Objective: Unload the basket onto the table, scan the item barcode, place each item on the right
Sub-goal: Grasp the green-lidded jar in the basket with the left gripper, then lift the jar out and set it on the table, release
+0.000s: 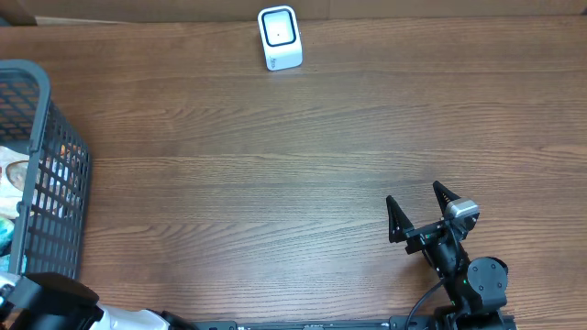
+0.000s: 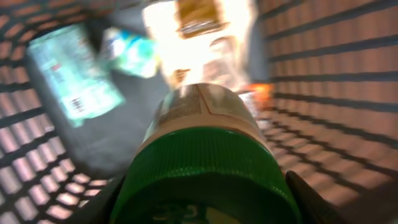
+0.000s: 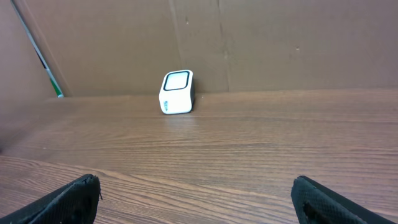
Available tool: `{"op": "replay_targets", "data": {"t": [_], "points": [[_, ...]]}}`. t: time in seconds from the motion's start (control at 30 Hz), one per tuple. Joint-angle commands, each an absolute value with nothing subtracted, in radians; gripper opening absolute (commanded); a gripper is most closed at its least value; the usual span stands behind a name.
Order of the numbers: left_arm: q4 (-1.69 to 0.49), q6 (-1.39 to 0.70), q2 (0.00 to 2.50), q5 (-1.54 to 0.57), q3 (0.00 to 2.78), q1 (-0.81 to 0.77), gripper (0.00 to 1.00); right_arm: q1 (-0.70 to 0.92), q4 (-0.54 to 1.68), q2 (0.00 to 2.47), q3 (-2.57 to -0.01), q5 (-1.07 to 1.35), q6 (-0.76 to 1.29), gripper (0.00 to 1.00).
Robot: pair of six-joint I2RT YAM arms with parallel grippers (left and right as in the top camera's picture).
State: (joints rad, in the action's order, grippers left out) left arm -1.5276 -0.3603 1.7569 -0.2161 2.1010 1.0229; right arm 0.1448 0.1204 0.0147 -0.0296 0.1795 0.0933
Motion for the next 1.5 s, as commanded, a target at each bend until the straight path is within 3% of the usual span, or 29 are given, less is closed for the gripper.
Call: {"op": "replay_targets", "data": {"t": [0.0, 0.2, 0.43, 0.83, 1.17, 1.47], "points": [[-1.545, -0.414, 1.733, -0.423, 2.268, 1.026, 0.13, 0.146, 0.114, 0.003, -0.031, 0.181, 0.089, 1.00], [-1.547, -0.435, 1.704, -0.606, 2.471, 1.000, 0.15, 0.146, 0.114, 0.003, -0.031, 0.181, 0.089, 1.00], [-1.548, -0.433, 1.614, -0.625, 2.556, 0.839, 0.14, 0.146, 0.114, 0.003, -0.031, 0.181, 0.089, 1.00], [-1.689, -0.382, 1.552, -0.300, 2.550, 0.297, 0.13, 0.146, 0.114, 0.003, -0.031, 0.181, 0.089, 1.00], [-1.689, -0.382, 1.565, -0.094, 2.337, -0.029, 0.13, 0.146, 0.114, 0.003, -0.031, 0.181, 0.089, 1.00], [-1.646, -0.397, 1.582, -0.066, 1.953, -0.092, 0.12, 0.146, 0.114, 0.003, -0.031, 0.181, 0.089, 1.00]]}}
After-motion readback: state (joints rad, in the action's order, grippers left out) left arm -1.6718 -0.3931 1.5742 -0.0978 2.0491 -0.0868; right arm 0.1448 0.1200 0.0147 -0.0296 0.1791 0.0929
